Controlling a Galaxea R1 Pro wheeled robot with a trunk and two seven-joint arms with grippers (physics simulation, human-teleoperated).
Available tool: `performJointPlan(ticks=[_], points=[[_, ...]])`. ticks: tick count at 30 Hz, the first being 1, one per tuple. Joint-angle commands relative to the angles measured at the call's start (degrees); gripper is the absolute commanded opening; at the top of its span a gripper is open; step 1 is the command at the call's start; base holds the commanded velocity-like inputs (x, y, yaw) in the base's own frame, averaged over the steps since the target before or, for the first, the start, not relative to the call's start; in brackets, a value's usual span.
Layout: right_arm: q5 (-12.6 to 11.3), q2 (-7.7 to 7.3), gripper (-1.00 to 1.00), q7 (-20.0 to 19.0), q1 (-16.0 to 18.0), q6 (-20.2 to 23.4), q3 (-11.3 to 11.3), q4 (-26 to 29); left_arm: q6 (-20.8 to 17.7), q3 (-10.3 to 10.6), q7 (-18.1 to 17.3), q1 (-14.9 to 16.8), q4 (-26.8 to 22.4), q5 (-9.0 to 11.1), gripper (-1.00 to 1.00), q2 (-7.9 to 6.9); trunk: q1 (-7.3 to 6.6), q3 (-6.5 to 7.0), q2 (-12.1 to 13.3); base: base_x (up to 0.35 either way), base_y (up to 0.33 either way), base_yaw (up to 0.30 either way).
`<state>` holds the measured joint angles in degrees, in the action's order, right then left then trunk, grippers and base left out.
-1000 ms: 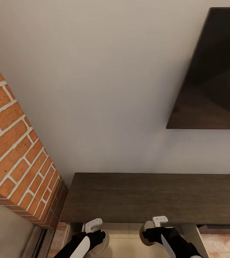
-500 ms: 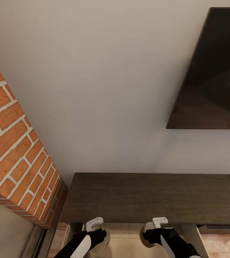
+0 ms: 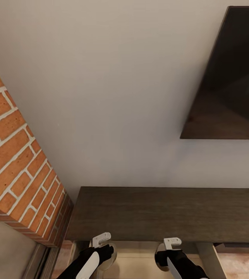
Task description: Place each of the two pumpkins and all three candles from the living room inside a cabinet in the living room (use any cabinet), then make sure every cabinet is closed, and position the cauldron so it is next to a table in the living room.
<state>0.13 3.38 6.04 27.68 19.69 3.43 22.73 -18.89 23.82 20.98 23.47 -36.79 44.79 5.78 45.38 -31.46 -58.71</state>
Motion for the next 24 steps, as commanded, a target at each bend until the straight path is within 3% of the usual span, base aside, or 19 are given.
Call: performJointPlan(ticks=[1,24], points=[[0.0,0.02,-1.00,-0.1,0.0,0.0,0.0,0.0,0.0,0.0,0.0,0.0,0.0,0.0,-1.00,0.01,0.23,-0.19,-0.4,0.000,0.000,0.000],[0.0,0.39,-1.00,-1.3,0.0,0.2,0.2,-0.4,0.1,0.0,0.0,0.0,-0.1,0.4,-1.00,0.28,5.28,-4.31,-9.6,0.000,0.000,0.000]])
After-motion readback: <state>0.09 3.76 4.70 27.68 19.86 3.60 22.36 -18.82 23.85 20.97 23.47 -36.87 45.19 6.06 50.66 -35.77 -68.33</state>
